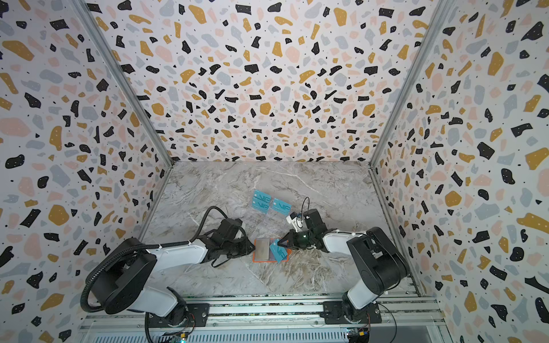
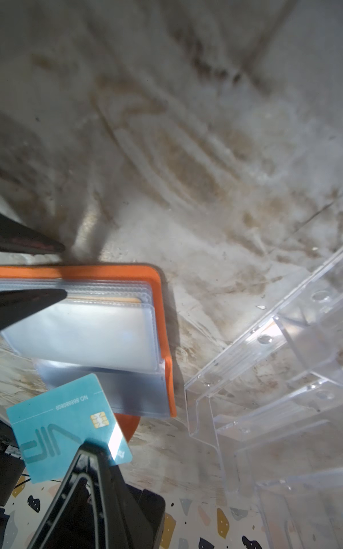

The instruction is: Put the credit cards into the card holder

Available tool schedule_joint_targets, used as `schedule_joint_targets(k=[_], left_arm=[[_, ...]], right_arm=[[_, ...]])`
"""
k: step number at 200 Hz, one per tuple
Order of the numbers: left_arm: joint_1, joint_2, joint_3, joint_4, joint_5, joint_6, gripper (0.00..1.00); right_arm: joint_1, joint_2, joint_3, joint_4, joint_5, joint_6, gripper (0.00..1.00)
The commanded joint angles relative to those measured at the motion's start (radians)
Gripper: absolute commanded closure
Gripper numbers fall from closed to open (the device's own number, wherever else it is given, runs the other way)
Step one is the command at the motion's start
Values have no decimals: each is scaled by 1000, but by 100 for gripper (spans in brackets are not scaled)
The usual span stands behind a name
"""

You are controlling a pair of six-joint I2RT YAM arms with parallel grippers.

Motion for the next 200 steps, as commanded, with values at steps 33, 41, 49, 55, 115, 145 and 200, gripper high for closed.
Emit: schedule_joint_targets(k=[33,41,49,55,115,145,200], left_arm=[[-7,-121,31,-8,30,-27,75],[-12,-119,43,-3,44,-23,75],[-19,-110,52,6,56,-20,75],[-24,-100,57,13,62,-18,75],[-45,34,85,75,86,-18,76],[-46,61,74,36,66,-5,77],[-46,36,36,16,26,-5,78]], right_arm=[[-5,19,-1,40,-4,13,100],[-4,22,1,40,-3,11,100],[-3,24,1,43,-2,13,100],[-3,27,1,47,-2,16,100],[11,44,9,59,-1,24,100],[11,26,4,56,4,24,100],[11,26,8,57,1,24,100]])
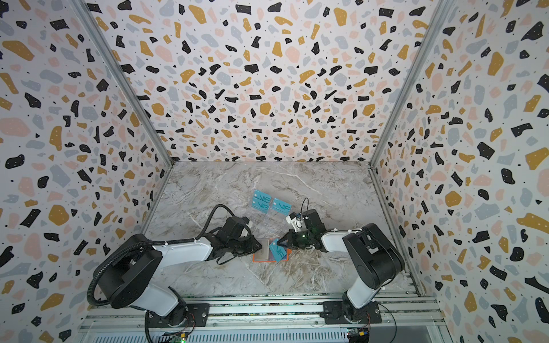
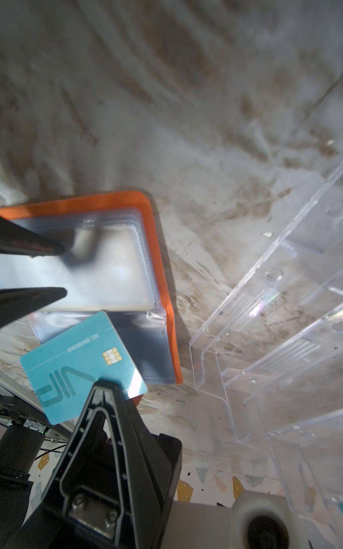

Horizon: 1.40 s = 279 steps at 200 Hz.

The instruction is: Put the credit cards into the card holder

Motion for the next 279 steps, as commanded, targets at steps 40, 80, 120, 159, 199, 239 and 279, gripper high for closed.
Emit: schedule_joint_targets(k=[40,80,120,159,199,239,279], left_arm=[[-6,-11,-24,-20,-29,11,78],[-6,-10,-28,-14,-29,3,78],[-5,-22,-33,-15,-29,-3,77],[-6,-26,-36,-7,-28,-6,77],[-6,-39,-49,4,-24,-13,77],[-6,-44,-61,16,-20,-17,77],[-6,-44,-66,29,-13,-20,77]], right_arm=[[11,-3,10,17,-9,8,100],[14,18,16,18,0,11,100],[17,22,18,0,41,17,100],[37,30,46,-42,83,8,100],[57,20,67,-82,135,11,100],[73,24,52,-19,146,59,100],[91,10,17,43,178,121,100]])
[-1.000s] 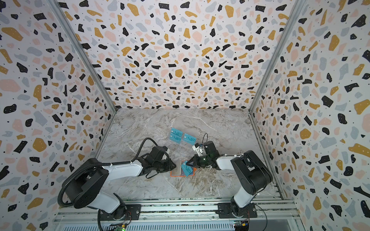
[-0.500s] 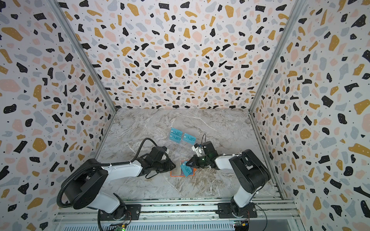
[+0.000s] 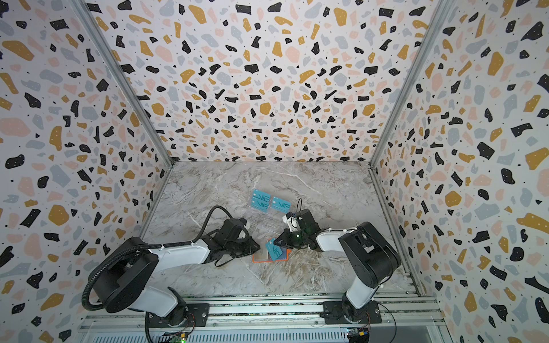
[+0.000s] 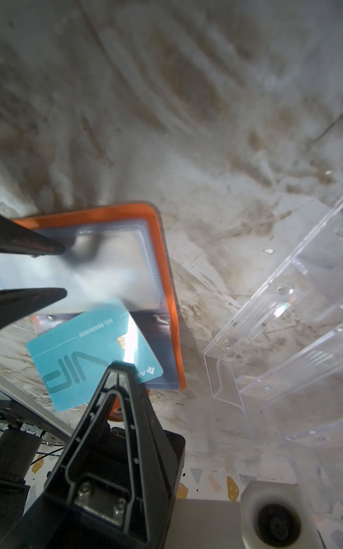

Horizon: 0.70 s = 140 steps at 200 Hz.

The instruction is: Put the credit cards into the card holder

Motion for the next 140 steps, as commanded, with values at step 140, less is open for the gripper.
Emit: schedule_joint_targets(k=[140], left_arm=[[-6,-24,-64,53,29,-17,86]], right_arm=[[59,48,-120,340,111,235,100]])
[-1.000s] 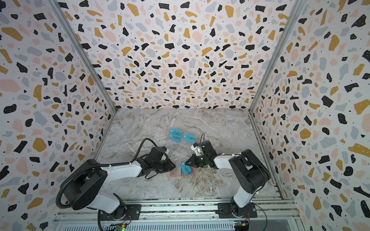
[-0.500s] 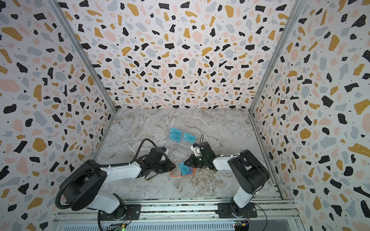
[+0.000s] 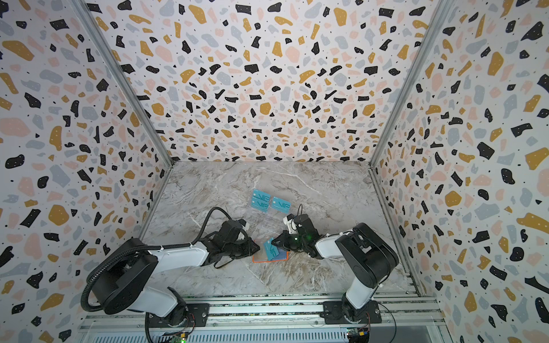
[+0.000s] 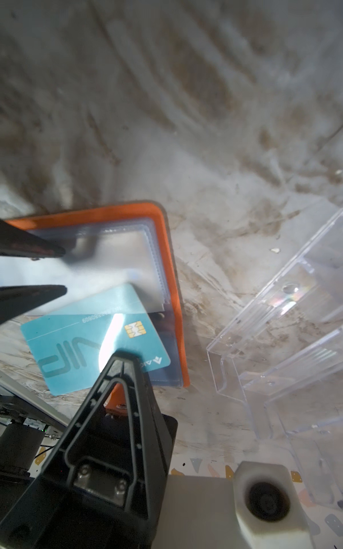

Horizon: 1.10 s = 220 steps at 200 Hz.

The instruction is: Put the credit cards into the card holder

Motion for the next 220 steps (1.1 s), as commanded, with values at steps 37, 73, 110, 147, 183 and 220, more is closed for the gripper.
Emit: schedule_joint_targets(k=[37,73,110,147,183,220], left_arm=[[-8,-13,-35,-8,10,-27,100],[-14,-17,-44,-8,5,-35,100],[-15,-23,-47,-14,6,-37,100],[-16,-29,-51,-14,5,-42,100],[-16,-38,-52,-17,2,-44,100],[-15,-46,-44,-22,1,-49,100]], right_arm=[[16,23,-72,182,53,80,100],[19,32,-112,283,80,119,100],[35,47,-133,354,105,133,100],[56,91,-143,436,131,159,100],[73,130,-161,532,156,200,100],[104,125,-167,535,193,206,100]])
